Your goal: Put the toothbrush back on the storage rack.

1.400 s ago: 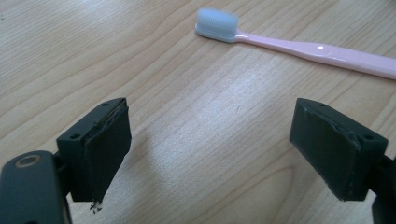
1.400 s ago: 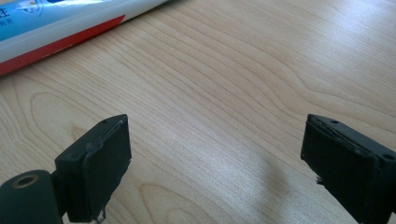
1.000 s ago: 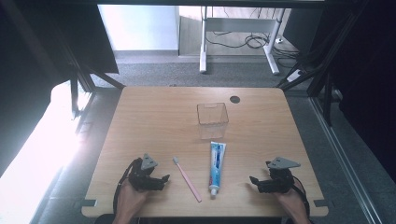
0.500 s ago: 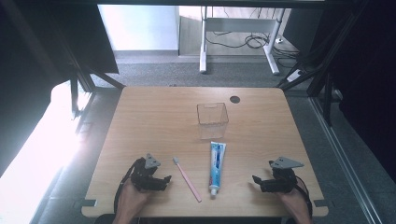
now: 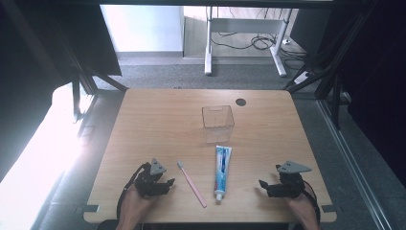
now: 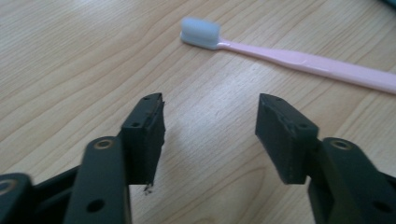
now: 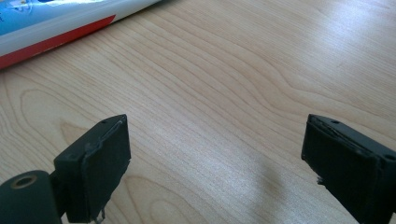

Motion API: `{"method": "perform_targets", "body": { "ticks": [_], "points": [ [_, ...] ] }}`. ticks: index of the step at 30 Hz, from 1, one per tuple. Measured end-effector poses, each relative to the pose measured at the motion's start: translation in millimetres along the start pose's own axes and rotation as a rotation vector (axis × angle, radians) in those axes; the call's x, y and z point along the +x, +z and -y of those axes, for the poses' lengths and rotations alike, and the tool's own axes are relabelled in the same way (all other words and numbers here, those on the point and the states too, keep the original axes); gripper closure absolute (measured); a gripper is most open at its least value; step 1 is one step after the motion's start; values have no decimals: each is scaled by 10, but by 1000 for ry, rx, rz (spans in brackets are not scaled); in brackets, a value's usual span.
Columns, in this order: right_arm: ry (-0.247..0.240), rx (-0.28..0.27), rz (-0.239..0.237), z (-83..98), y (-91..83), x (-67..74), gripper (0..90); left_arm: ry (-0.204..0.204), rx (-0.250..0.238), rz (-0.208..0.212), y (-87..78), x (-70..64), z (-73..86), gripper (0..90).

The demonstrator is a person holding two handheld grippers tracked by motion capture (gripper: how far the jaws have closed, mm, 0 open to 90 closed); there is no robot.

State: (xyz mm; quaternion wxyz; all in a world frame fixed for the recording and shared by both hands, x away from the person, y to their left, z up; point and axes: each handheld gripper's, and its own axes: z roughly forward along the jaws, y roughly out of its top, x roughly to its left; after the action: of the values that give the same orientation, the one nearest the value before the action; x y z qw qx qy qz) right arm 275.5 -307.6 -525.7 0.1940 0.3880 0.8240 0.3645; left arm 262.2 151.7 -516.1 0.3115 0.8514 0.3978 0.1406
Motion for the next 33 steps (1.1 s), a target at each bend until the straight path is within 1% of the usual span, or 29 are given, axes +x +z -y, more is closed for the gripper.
{"method": "perform_targets", "body": {
  "ticks": [2, 7, 8, 13, 16, 18, 19, 20, 21, 22, 23, 24, 25, 27, 30, 33],
  "points": [
    [0, 0, -1, -1, 0, 2, 85, -11, -5, 19, -4, 8, -4, 499],
    [-2, 1, -2, -1, 4, 4, 88, -20, -14, 36, -13, 11, -22, 594],
    [-2, 1, -2, -1, 4, 4, 88, -22, -19, 43, -17, 11, -27, 594],
    [-6, 1, -3, -2, 8, 9, 94, -13, -21, 61, -14, -11, -66, 680],
    [-5, -4, -2, -5, 4, 12, 98, 4, -12, 71, 0, -36, -95, 735],
    [-5, -8, -2, -7, 3, 13, 102, 13, -13, 86, 9, -58, -118, 777],
    [-5, -8, -2, -7, 3, 13, 102, 18, -12, 90, 11, -68, -126, 777],
    [-6, -9, -3, -7, 6, 15, 104, 38, -2, 99, 23, -98, -147, 804],
    [-7, -9, -3, -7, 8, 16, 105, 50, 5, 100, 32, -115, -156, 813],
    [-7, -9, -3, -7, 8, 16, 105, 50, 5, 100, 32, -115, -156, 829],
    [-9, -9, -5, -7, 10, 19, 107, 77, 15, 102, 47, -148, -174, 845],
    [-9, -9, -5, -8, 10, 20, 107, 77, 15, 102, 47, -148, -174, 857],
    [-9, -8, -5, -8, 11, 20, 108, 92, 20, 111, 60, -177, -196, 867],
    [-9, -8, -5, -8, 12, 20, 109, 98, 18, 118, 66, -194, -210, 877],
    [-6, -10, -4, -8, 12, 18, 111, 99, 5, 154, 83, -233, -253, 894],
    [-5, -13, -4, -9, 12, 18, 114, 111, 3, 173, 116, -273, -287, 896]
  ]
}}
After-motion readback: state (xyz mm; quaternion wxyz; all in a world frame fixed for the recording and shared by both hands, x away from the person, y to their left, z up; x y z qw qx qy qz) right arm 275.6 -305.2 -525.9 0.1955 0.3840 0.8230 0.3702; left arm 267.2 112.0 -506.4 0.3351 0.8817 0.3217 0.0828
